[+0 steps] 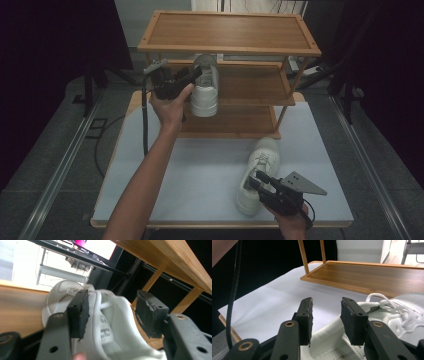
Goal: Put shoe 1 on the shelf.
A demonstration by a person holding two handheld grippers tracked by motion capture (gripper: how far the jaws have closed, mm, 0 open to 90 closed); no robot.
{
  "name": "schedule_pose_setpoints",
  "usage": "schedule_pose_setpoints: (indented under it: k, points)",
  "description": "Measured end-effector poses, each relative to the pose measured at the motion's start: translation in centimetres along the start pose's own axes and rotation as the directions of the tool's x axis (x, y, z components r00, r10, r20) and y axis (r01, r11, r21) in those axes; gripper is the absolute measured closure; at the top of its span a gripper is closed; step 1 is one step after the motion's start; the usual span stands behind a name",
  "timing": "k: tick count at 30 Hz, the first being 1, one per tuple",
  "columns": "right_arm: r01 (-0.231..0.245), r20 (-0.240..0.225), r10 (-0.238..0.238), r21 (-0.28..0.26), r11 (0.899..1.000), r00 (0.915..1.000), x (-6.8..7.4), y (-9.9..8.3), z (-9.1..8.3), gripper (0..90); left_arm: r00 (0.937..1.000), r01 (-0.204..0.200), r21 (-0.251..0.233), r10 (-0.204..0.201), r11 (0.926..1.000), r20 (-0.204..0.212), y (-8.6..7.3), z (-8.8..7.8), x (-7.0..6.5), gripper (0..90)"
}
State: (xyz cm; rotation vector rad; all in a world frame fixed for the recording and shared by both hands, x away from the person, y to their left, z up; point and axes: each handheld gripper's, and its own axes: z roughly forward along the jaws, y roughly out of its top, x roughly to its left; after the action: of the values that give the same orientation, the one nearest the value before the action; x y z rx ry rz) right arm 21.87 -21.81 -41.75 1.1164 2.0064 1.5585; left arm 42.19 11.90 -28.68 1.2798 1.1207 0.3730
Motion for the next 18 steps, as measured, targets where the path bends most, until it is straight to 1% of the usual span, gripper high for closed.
schedule_pose_setpoints:
  k: [4,6,7,11,14,16,18]
  points:
    - [0.006,-0.001,-0.006,0.003,1.000,1.0000,0.1,0.0,0.1,61.0,0.9995,-0.021,-0.001,0.021,0.9998,0.024,-0.9,-1.6,-0.2,57.5]
    - [0.004,-0.001,-0.004,0.002,1.000,1.0000,0.1,0.0,0.1,61.0,0.9984,-0.019,0.002,0.019,0.9998,0.054,-1.2,-2.2,-0.3,60.5]
    - [0.003,-0.002,-0.003,0.002,1.000,1.0000,0.2,0.0,0.1,61.0,0.9978,-0.021,0.001,0.021,0.9998,0.063,-1.4,-2.5,-0.3,61.7]
    - [0.007,-0.004,-0.006,0.005,1.000,1.0000,0.3,-0.1,0.2,60.9,0.9944,-0.047,0.000,0.047,0.9989,0.095,-2.1,-3.9,-0.5,69.0]
    - [0.011,-0.007,-0.011,0.009,1.000,0.9999,0.5,-0.1,0.3,60.8,0.9896,-0.073,0.014,0.071,0.9972,0.125,-2.8,-4.5,-0.9,75.9]
    - [0.012,-0.008,-0.011,0.009,1.000,0.9999,0.5,-0.1,0.3,60.8,0.9851,-0.099,0.035,0.093,0.9944,0.145,-3.4,-4.6,-1.3,78.4]
    - [0.011,-0.006,-0.011,0.009,1.000,0.9999,0.5,-0.1,0.3,60.9,0.9817,-0.113,0.056,0.102,0.9920,0.161,-4.0,-4.3,-1.6,80.0]
